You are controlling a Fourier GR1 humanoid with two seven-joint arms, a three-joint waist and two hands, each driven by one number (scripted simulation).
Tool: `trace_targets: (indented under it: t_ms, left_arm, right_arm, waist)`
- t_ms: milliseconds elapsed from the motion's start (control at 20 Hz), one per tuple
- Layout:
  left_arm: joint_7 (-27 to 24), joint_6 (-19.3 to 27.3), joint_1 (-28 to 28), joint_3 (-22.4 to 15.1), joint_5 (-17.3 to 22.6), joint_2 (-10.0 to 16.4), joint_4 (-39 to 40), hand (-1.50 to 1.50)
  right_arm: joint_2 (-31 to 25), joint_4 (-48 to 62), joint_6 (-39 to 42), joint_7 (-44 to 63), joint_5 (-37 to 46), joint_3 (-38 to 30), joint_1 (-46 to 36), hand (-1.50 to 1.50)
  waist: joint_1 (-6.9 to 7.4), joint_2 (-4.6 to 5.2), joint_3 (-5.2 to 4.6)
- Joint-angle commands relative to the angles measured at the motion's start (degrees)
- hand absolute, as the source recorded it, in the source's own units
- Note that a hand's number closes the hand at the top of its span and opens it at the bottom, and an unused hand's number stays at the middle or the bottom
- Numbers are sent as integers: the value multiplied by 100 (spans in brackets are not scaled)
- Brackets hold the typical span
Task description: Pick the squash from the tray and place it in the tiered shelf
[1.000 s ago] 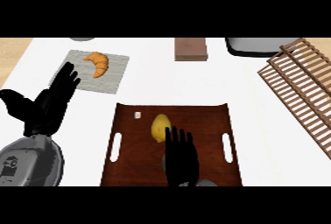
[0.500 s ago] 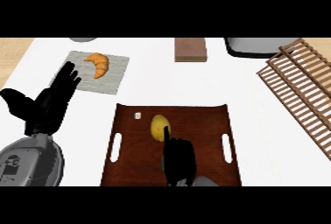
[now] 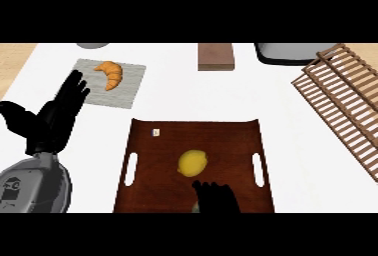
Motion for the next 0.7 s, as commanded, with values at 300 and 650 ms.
trace_targets:
  t_ms: [300, 650]
  left_arm:
    - [116, -182, 85, 177, 134, 137, -136, 0]
    - [-52, -2, 232, 26, -111, -37, -137, 0]
  right_arm:
    - [-437, -2480, -679, -287, -105, -170, 817, 150]
    - [-1099, -4651, -1432, -265, 212, -792, 1305, 150]
  waist:
    - [6, 12, 4]
    - [-82, 3, 7]
